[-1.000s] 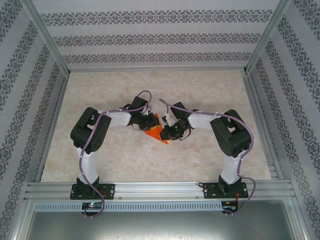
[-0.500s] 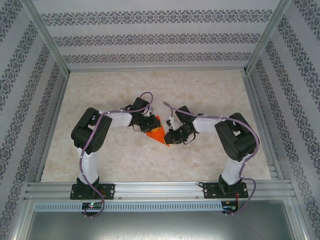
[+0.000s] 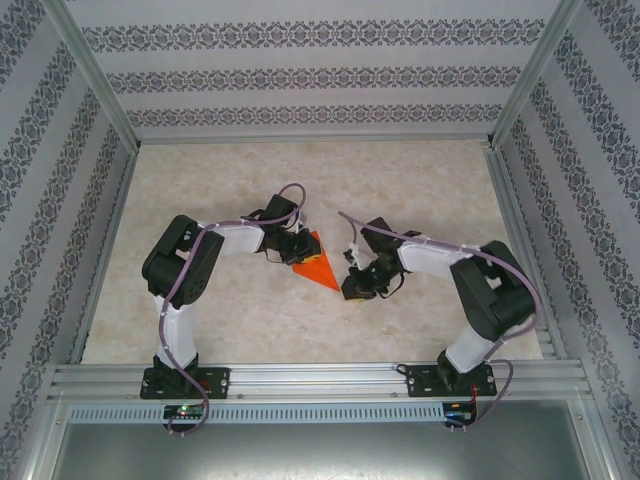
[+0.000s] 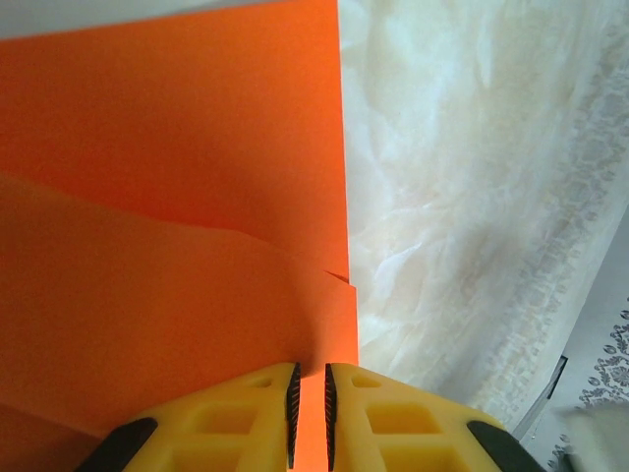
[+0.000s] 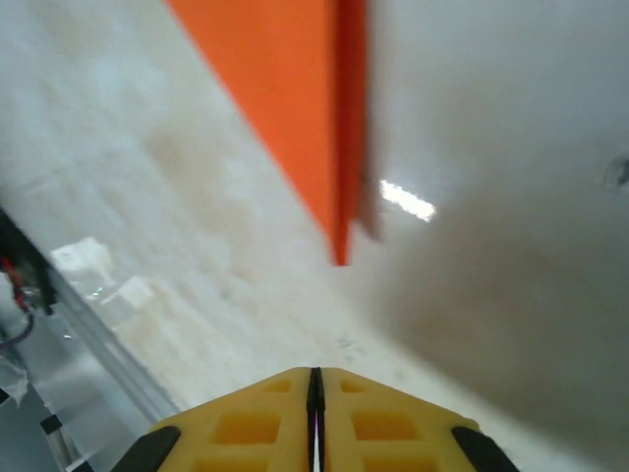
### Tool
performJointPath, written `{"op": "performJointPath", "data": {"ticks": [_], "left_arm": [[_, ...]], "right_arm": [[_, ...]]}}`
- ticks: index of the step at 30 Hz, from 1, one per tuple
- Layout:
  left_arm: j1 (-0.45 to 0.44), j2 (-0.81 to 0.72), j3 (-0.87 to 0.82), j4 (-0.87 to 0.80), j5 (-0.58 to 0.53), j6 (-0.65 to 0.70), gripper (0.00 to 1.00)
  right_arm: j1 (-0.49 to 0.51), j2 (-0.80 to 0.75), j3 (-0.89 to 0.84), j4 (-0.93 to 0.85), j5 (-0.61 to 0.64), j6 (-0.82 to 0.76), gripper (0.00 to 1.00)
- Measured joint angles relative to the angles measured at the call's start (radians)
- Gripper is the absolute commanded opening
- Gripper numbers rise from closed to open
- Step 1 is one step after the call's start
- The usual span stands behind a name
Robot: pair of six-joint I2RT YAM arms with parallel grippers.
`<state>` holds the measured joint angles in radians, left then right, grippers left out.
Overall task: Fold a paper plane with a square sheet of paper (fold left side to right side)
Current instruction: Fourth fold the wing at the center of the table.
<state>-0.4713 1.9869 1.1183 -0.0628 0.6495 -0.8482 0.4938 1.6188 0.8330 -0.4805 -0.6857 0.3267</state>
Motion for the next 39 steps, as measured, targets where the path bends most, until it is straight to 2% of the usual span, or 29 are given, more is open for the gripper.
{"op": "performJointPath", "data": {"ticks": [3, 6, 11, 17, 23, 28, 35, 39], "left_arm": [[0.0, 0.0, 0.0, 0.0, 0.0, 0.0, 0.2], [0.0, 0.0, 0.0, 0.0, 0.0, 0.0, 0.2], [0.0, 0.0, -0.001, 0.001, 0.0, 0.0, 0.2], [0.0, 0.0, -0.001, 0.004, 0.001, 0.0, 0.21], [0.0, -0.002, 0.005, 0.006, 0.005, 0.004, 0.28], [0.002, -0.011, 0.029, -0.013, -0.003, 0.019, 0.28], [0.002, -0.153, 0.026, -0.012, -0.006, 0.043, 0.21], [0.0, -0.232, -0.034, 0.011, -0.002, 0.048, 0.16]], "right_arm": [[-0.007, -0.051, 0.019, 0.03, -0.031, 0.032, 0.04], [-0.008, 0.001, 0.051, 0.091, -0.056, 0.072, 0.0], [-0.007, 0.152, 0.091, 0.173, -0.049, 0.127, 0.0], [-0.007, 0.243, 0.12, 0.197, -0.035, 0.15, 0.0], [-0.008, 0.249, 0.123, 0.196, -0.038, 0.148, 0.0], [-0.008, 0.251, 0.123, 0.195, -0.038, 0.14, 0.0], [-0.008, 0.252, 0.126, 0.188, -0.035, 0.121, 0.0], [-0.008, 0.254, 0.132, 0.179, -0.033, 0.115, 0.0]]}}
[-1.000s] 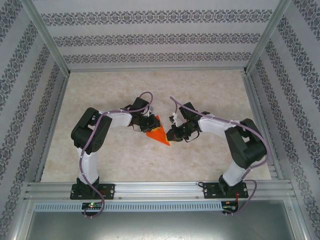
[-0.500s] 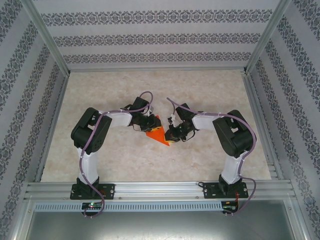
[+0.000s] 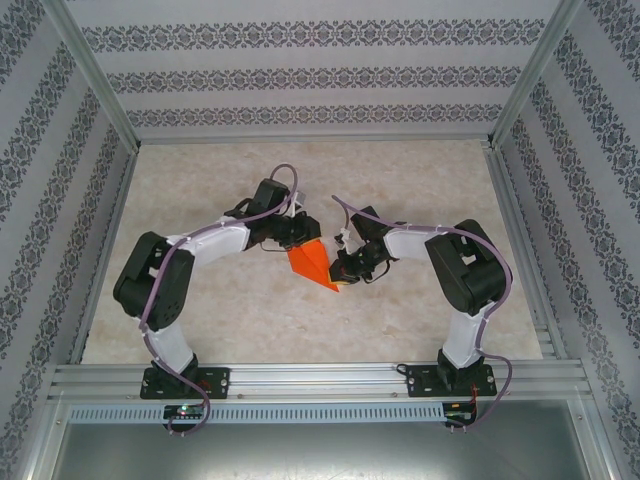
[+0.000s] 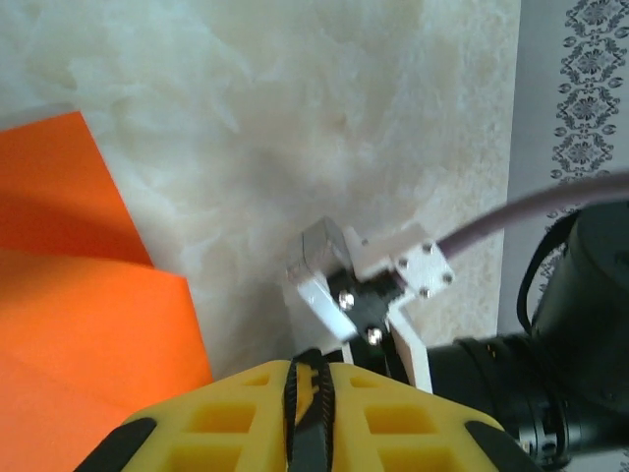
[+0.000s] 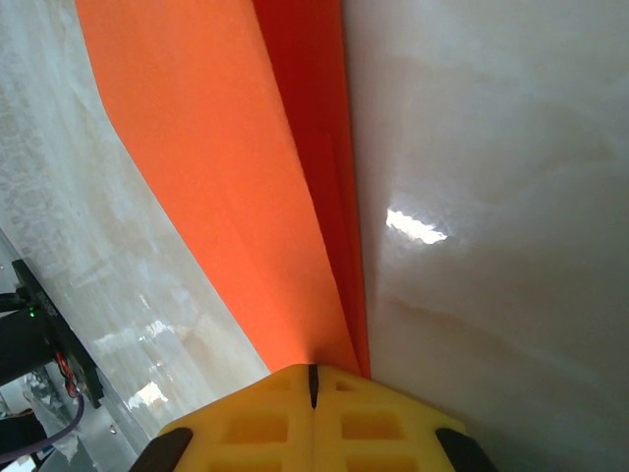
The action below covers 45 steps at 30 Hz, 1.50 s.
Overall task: Fold a paper plane with a square sheet of paper (fold left side to right side)
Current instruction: Fourth fold the wing at the center of the table.
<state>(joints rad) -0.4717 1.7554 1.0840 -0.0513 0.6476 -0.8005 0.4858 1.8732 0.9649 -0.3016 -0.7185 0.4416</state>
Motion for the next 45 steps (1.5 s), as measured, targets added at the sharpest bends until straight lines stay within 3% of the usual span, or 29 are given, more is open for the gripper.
{"op": "performJointPath", "data": {"ticks": [7, 19, 45], "left_arm": [[-0.026, 0.019, -0.113, 0.047, 0.015, -0.019, 0.11], [-0.084, 0.113, -0.118, 0.155, 0.041, -0.057, 0.05], [-0.076, 0.18, -0.123, 0.192, 0.031, -0.015, 0.01]], "right_arm": [[0.0, 0.002, 0.006, -0.009, 0.003, -0.003, 0.0], [0.001, 0.013, 0.026, -0.039, 0.003, -0.011, 0.0], [0.01, 0.014, 0.048, -0.08, 0.035, -0.047, 0.0]]}}
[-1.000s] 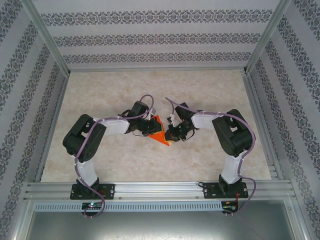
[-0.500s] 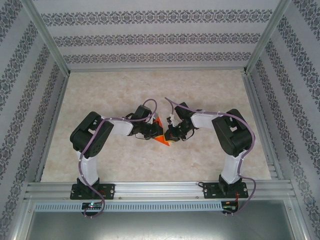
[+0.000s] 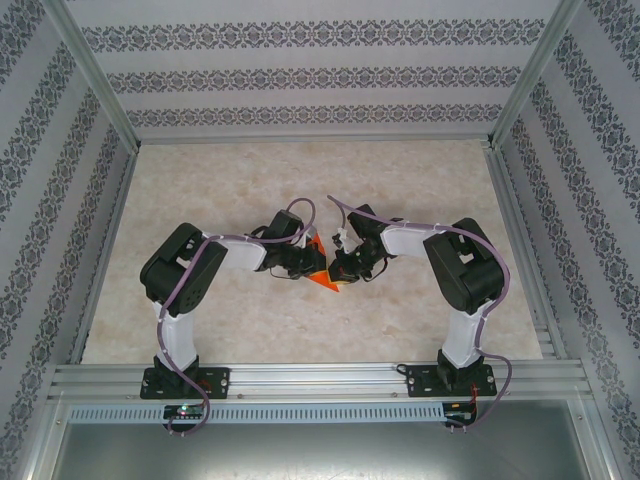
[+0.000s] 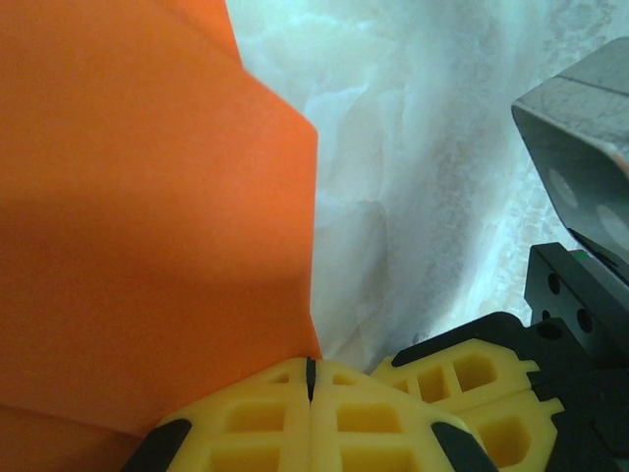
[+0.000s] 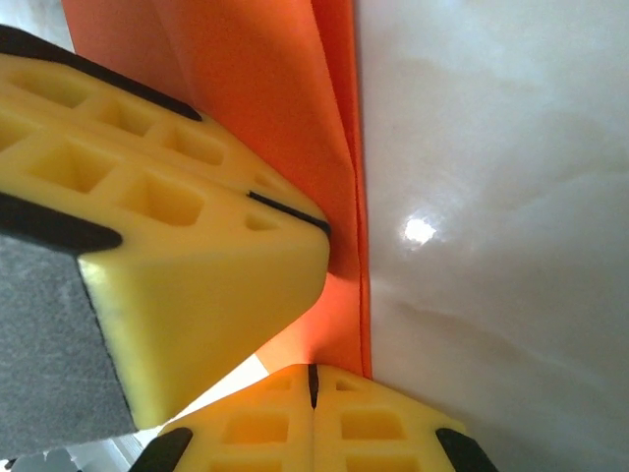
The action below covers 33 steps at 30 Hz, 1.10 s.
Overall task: Fold a paper plane with a square sheet of paper (fold left side to right side)
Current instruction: Fourth fold the wing at the center of the table.
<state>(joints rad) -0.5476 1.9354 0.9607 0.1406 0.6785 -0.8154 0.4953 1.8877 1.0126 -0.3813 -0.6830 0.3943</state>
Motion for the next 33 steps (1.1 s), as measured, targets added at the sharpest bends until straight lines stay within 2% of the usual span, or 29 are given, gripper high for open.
{"op": "performJointPath", "data": {"ticks": [10, 18, 33], "left_arm": [[0.113, 0.012, 0.076, -0.121, -0.035, 0.101, 0.01], [0.164, 0.056, 0.146, -0.183, 0.01, 0.155, 0.01], [0.309, 0.086, 0.211, -0.258, 0.013, 0.239, 0.02]], "right_arm": [[0.005, 0.0, 0.0, 0.0, 0.002, -0.001, 0.0], [0.006, 0.0, 0.0, 0.0, 0.003, -0.002, 0.0], [0.009, 0.0, 0.002, -0.001, 0.004, -0.001, 0.0]]}}
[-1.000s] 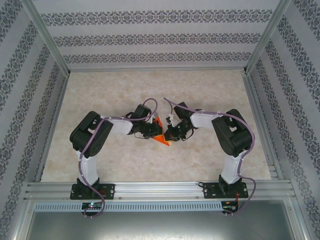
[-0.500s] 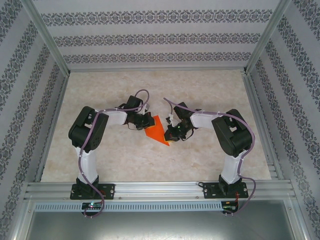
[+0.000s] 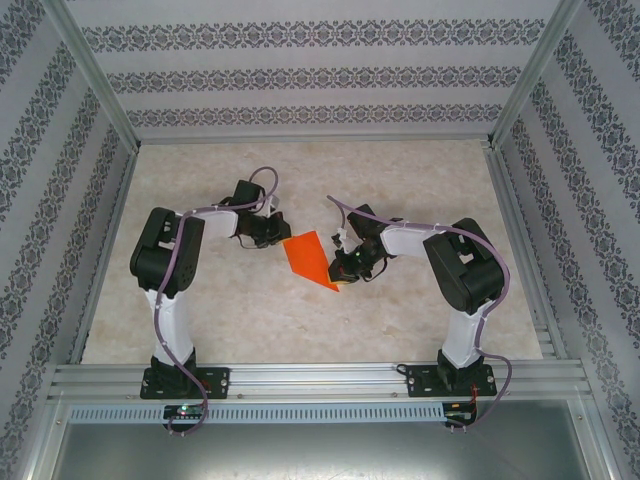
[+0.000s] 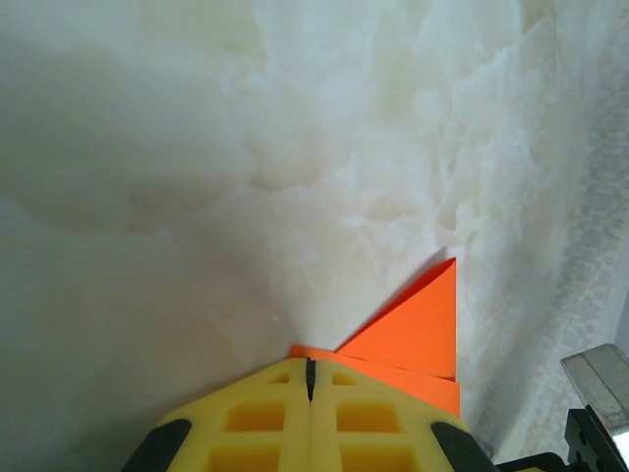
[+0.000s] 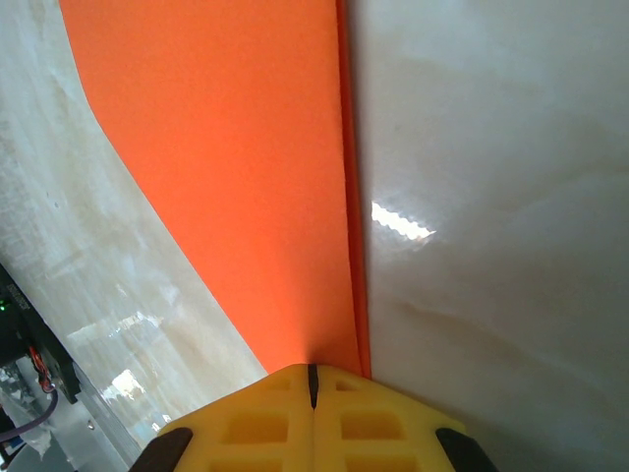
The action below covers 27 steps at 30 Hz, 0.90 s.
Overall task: Fold a paper plane with a square sheet of paper (fold left side to right side)
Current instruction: Fourth fold the wing at the center of the table.
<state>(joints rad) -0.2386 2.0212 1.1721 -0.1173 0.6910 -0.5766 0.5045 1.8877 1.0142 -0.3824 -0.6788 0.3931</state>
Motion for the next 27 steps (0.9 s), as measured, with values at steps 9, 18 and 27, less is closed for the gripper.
{"op": "performJointPath", "data": {"ticks": [9, 18, 27], "left_arm": [[0.071, 0.03, 0.064, -0.052, 0.007, 0.029, 0.07], [0.116, -0.13, -0.008, -0.035, 0.014, -0.006, 0.27], [0.028, -0.399, -0.254, 0.084, 0.005, -0.165, 0.44]], "right_arm": [[0.014, 0.0, 0.007, 0.0, 0.012, 0.004, 0.0], [0.03, -0.036, -0.025, 0.061, 0.023, 0.048, 0.25], [-0.037, -0.242, -0.089, 0.114, 0.12, 0.074, 0.53]]}}
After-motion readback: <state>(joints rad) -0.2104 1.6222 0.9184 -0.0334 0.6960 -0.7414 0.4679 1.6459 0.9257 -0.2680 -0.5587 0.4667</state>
